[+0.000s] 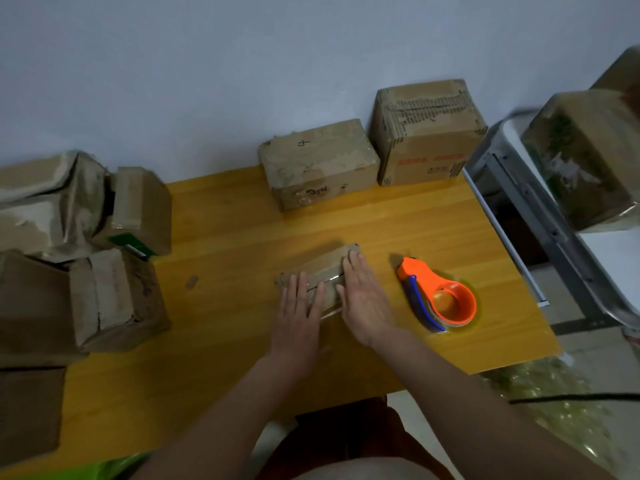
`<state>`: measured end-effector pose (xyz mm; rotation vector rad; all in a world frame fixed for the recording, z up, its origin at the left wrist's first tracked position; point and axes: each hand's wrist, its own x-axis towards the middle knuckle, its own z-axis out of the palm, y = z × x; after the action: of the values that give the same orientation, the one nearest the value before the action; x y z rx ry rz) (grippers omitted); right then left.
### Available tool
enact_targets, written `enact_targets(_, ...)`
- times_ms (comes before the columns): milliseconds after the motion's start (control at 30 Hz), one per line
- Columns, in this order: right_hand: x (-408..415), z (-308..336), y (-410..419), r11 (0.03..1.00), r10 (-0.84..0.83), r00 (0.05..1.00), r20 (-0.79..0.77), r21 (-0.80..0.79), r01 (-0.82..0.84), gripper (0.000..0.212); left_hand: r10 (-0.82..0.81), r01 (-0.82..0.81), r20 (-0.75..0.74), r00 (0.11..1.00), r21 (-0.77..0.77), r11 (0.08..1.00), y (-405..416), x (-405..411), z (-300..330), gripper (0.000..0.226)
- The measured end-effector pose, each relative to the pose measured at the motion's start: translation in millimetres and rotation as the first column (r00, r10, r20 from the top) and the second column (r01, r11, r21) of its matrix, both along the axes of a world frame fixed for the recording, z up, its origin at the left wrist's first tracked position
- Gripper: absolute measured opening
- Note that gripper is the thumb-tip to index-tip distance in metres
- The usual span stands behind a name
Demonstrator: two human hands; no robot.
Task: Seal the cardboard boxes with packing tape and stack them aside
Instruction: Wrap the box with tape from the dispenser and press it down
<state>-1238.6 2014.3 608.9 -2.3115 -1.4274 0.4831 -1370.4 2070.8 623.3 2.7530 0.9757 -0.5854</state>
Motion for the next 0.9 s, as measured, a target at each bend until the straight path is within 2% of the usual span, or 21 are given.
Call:
enact_targets(67,-5.8,-9.2,9.5,0.997,-0.079,0.997,0.024,-0.007,0.08,0.059,0.004,-0.004,0.006,1.0,-0.025,1.0,3.5,-1.1,-1.5,0.109)
enact_targets(167,-1.9,-10.8,21.5,0.97,-0.24,0.97,-0.047,-0.055,0.237,0.061,-0.02,0.02,0.005,1.0,-0.026,0.999,4.2,-4.9,-5.8,0.109)
enact_targets(333,20.7,-6.0,27.8,0.927,-0.359,0.88,-0.312,-0.012,0.374,0.052,-0.043,0.046,0.044,0.998,-0.068,0.997,10.7,-7.5,-9.0,0.114)
enact_targets(500,33.6,-13.6,21.7,0.911,-0.364,0.717,-0.594,-0.069,0.406,0.036,-0.075,0.081,0.067,0.995,-0.089,0.993,15.1,-11.0,-13.1,0.115)
enact_targets(567,35.2,-15.1,17.8,0.908,-0.387,0.641,-0.663,-0.152,0.391,0.038,-0.125,0.131,0.073,0.989,-0.077,0.988,28.1,-14.4,-13.0,0.111)
enact_targets(633,37.5,-13.4,18.8,0.916,-0.393,0.621,-0.678,-0.23,0.328,0.044,-0.142,0.148,0.081,0.987,-0.065,0.987,42.8,-18.5,-12.7,0.104)
enact_targets(667,37.8,-11.6,21.6,0.918,-0.396,0.669,-0.629,-0.259,0.3,0.046,-0.116,0.123,0.093,0.989,-0.072,0.99,47.5,-20.1,-12.2,0.1)
enact_targets(700,37.7,-11.1,24.3,0.915,-0.398,0.768,-0.502,-0.272,0.296,0.05,-0.074,0.084,0.11,0.991,-0.091,0.992,50.0,-21.0,-11.4,0.096)
enact_targets(767,27.8,-8.2,27.2,0.939,-0.323,0.938,-0.128,-0.167,0.301,0.055,0.006,0.018,0.154,0.988,-0.155,0.988,49.1,-21.1,-11.5,0.094)
enact_targets(833,4.2,-2.0,24.3,0.997,-0.071,0.994,0.085,0.014,0.07,0.054,0.073,-0.026,0.201,0.977,-0.229,0.973,44.8,-21.9,-12.9,0.099)
enact_targets(900,-17.4,-9.1,18.9,0.987,0.148,0.966,0.212,0.021,-0.156,0.053,0.12,-0.06,0.221,0.968,-0.263,0.963,42.8,-24.0,-14.2,0.106)
